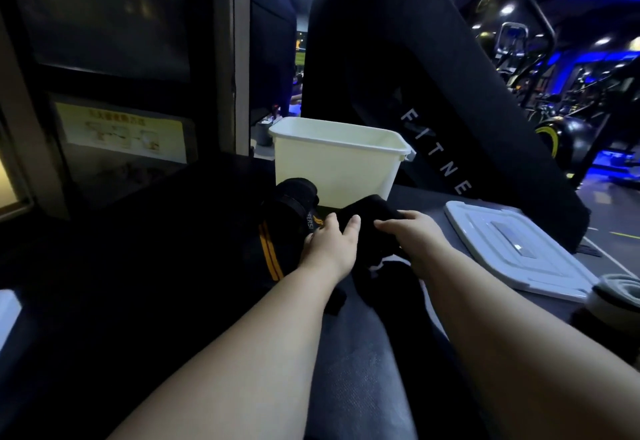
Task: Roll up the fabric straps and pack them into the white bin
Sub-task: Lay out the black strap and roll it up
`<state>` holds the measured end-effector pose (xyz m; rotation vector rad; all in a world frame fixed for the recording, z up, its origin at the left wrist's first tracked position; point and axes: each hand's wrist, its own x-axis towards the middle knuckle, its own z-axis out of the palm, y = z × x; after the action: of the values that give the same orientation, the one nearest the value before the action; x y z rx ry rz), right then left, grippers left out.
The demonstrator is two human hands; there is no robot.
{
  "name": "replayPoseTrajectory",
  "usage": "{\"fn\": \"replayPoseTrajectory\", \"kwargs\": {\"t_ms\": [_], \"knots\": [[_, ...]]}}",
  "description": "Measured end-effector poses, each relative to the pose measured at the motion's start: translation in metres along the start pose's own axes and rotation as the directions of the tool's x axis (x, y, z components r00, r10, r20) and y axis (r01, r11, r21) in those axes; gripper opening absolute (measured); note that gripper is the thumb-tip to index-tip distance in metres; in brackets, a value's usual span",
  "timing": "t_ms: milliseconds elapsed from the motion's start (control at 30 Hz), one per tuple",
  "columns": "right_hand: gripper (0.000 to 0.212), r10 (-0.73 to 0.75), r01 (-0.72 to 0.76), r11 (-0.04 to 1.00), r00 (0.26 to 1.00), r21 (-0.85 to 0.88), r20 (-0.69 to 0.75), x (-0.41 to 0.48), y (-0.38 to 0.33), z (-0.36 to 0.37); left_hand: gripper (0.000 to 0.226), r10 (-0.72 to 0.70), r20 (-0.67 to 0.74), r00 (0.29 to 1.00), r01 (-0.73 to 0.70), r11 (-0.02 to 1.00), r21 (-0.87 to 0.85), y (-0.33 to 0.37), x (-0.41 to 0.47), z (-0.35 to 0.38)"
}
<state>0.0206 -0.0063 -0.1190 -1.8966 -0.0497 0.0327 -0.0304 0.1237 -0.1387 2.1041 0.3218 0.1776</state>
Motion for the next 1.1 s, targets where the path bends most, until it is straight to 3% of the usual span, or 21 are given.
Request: {"fn": "replayPoseTrajectory", "kwargs": {"t_ms": [133, 333, 533, 633, 733, 900, 1100], "knots": [[0.004, 0.105, -0.133, 0.966, 0.985, 0.223, 0.134, -0.03, -0.007, -0.021, 0.063, 0.049, 0.039, 0.998, -0.043, 0.99, -0.137, 0.016, -0.02, -0.003], [0.013, 0.099, -0.184, 0.884, 0.972, 0.431, 0.212, -0.08, -0.012, -0.06, 0.056, 0.043, 0.129, 0.991, -0.005, 0.96, -0.281, 0.046, -0.05, -0.001], [0.015, 0.015, -0.081, 0.854, 0.991, 0.514, 0.131, -0.134, -0.003, -0.088, 0.034, 0.086, 0.229, 0.97, 0.063, 0.818, -0.572, 0.063, -0.104, -0.001], [0.038, 0.039, -0.085, 0.804, 0.995, 0.589, 0.09, -0.156, 0.005, -0.095, 0.015, 0.107, 0.281, 0.954, 0.133, 0.687, -0.714, 0.062, -0.132, 0.0], [0.035, 0.064, -0.08, 0.815, 0.997, 0.575, 0.048, -0.18, 0.012, -0.101, 0.01, 0.129, 0.3, 0.945, 0.15, 0.644, -0.75, 0.054, -0.157, 0.004], [0.038, -0.007, -0.021, 0.881, 0.998, 0.472, 0.057, -0.222, 0.02, -0.107, 0.024, 0.113, 0.251, 0.961, 0.131, 0.611, -0.78, 0.039, -0.192, 0.014], [0.076, -0.072, 0.032, 0.93, 0.993, 0.366, 0.096, -0.256, 0.034, -0.113, 0.026, 0.077, 0.181, 0.981, 0.1, 0.593, -0.799, 0.041, -0.216, 0.015]]}}
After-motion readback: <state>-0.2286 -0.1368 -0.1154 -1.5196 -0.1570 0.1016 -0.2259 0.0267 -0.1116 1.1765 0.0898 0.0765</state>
